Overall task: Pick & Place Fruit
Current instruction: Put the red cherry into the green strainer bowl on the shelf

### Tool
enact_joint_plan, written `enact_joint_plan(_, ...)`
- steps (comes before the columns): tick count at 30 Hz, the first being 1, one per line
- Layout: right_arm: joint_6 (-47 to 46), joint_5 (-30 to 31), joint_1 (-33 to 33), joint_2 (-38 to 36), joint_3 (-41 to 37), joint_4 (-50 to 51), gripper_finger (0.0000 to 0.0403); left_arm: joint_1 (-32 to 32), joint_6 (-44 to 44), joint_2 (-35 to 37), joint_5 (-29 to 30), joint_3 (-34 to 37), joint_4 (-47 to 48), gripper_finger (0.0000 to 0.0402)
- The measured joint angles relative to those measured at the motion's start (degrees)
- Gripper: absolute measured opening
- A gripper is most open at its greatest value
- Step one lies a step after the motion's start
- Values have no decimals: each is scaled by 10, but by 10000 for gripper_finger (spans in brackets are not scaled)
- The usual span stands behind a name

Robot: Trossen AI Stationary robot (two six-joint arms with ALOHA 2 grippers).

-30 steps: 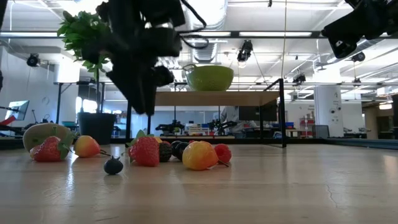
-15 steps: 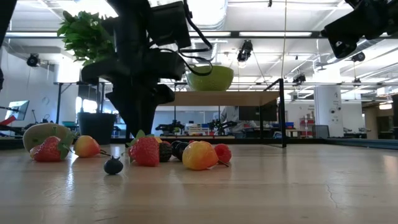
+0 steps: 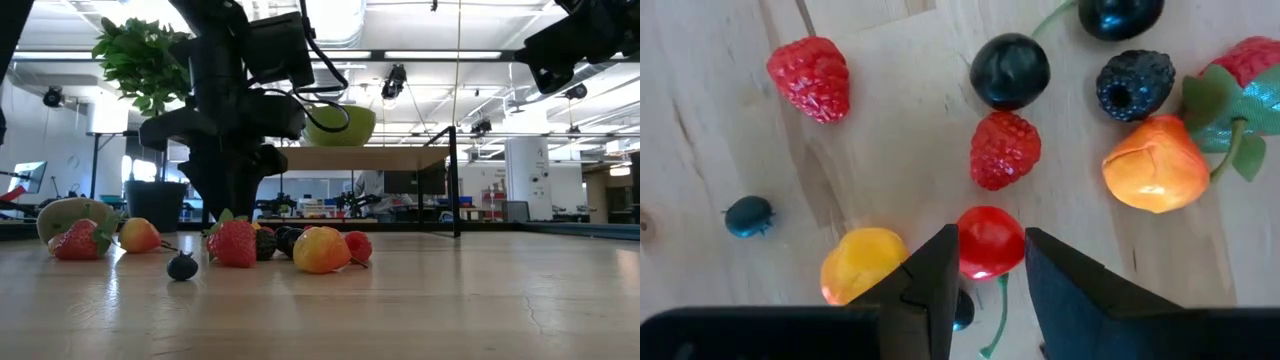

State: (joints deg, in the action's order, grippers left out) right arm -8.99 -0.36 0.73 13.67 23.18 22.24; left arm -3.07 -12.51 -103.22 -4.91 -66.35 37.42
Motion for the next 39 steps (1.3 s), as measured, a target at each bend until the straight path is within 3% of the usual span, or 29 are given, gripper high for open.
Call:
enact_joint_plan(20, 0, 0, 0, 0, 0, 0, 168, -5, 2, 0, 1, 1, -4, 119)
enact_joint_plan(31, 0, 0, 0, 0, 0, 0, 193, -5, 5, -2, 0, 3, -1, 170)
enact_joint_plan(39, 0, 0, 0, 0, 0, 0, 204, -5, 5, -2, 0, 3, 1, 155)
